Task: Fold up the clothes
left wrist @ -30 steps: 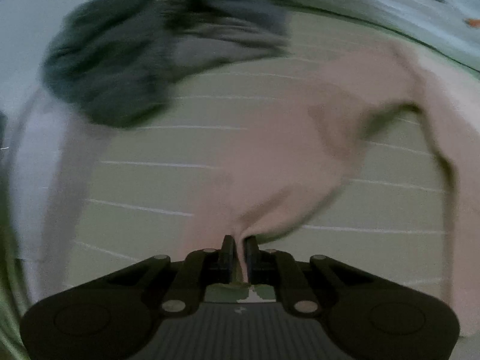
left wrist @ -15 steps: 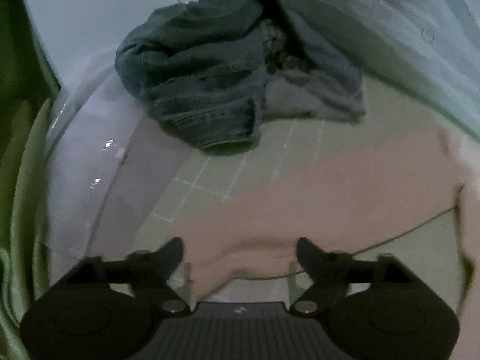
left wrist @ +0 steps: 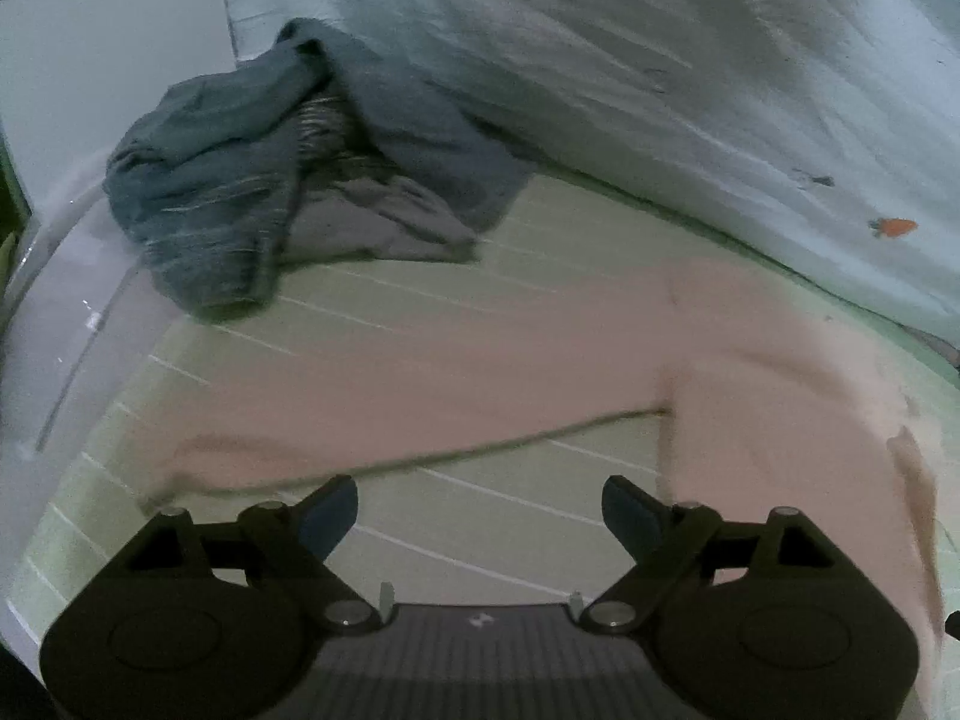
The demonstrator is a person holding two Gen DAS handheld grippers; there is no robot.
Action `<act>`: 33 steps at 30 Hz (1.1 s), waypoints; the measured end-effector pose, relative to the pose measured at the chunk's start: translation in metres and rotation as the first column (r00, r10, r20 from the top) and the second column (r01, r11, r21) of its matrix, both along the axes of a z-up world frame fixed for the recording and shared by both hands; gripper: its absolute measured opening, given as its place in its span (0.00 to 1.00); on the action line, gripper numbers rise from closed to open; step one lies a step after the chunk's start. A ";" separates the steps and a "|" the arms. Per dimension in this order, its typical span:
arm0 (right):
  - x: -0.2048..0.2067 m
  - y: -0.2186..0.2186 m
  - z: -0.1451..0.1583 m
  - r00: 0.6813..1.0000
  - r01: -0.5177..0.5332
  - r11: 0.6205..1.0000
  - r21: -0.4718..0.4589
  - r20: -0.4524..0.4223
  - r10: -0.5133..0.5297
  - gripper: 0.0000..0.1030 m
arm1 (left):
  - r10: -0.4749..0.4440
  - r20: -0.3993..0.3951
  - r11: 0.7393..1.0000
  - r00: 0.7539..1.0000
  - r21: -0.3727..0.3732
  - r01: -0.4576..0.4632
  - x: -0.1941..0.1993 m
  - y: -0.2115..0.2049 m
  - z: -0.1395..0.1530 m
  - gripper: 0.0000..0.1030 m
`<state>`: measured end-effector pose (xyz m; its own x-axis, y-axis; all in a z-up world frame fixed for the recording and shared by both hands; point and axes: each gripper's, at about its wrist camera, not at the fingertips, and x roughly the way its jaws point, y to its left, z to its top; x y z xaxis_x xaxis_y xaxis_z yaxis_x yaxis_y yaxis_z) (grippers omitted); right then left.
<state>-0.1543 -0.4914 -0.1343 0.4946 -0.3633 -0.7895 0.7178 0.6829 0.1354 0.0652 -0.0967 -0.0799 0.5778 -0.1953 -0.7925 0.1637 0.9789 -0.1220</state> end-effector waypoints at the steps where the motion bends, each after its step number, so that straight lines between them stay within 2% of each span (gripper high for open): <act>1: -0.005 -0.016 -0.002 1.000 0.007 1.000 -0.008 -0.005 -0.007 1.00 | 0.008 0.001 1.000 1.000 0.002 -0.008 -0.008 -0.013 0.002 0.86; 5: -0.025 -0.082 -0.008 0.999 0.036 0.998 -0.042 -0.026 -0.038 1.00 | 0.061 0.009 0.998 0.998 -0.027 -0.061 -0.045 -0.050 0.012 0.88; 8: -0.040 -0.131 -0.012 0.997 0.058 0.996 -0.067 -0.041 -0.061 1.00 | 0.097 0.001 0.995 0.995 -0.020 -0.097 -0.072 -0.076 0.015 0.89; 13: -0.063 -0.210 -0.021 0.993 0.087 0.990 -0.107 -0.069 -0.095 1.00 | 0.128 -0.014 0.991 0.992 0.034 -0.127 -0.106 -0.120 0.023 0.89; 18: -0.062 -0.250 -0.037 0.990 0.092 0.990 -0.108 -0.099 -0.103 0.99 | 0.122 0.018 0.985 0.992 0.117 -0.124 -0.130 -0.136 0.037 0.89; 21: -0.067 -0.255 -0.044 0.988 0.119 0.989 -0.091 -0.092 -0.127 0.89 | 0.142 0.027 0.978 0.990 0.149 -0.144 -0.137 -0.137 0.041 0.89; 24: -0.073 -0.250 -0.045 0.989 0.122 0.987 -0.103 -0.074 -0.129 0.69 | 0.158 0.028 0.975 0.987 0.153 -0.160 -0.138 -0.138 0.043 0.89; 26: -0.078 -0.246 -0.045 0.993 0.089 0.989 -0.115 -0.067 -0.097 0.32 | 0.169 0.028 0.973 0.985 0.155 -0.171 -0.138 -0.138 0.044 0.89; 28: -0.083 -0.241 -0.044 0.996 0.057 0.990 -0.126 -0.059 -0.064 0.21 | 0.180 0.029 0.971 0.983 0.158 -0.182 -0.139 -0.139 0.045 0.89; 30: -0.089 -0.236 -0.043 0.998 0.031 0.990 -0.138 -0.054 -0.039 0.19 | 0.161 0.055 0.971 0.985 0.173 -0.168 -0.137 -0.139 0.050 0.89; 33: -0.096 -0.229 -0.041 0.994 0.043 0.986 -0.161 -0.090 -0.058 0.18 | 0.143 0.072 0.971 0.987 0.183 -0.154 -0.132 -0.129 0.053 0.89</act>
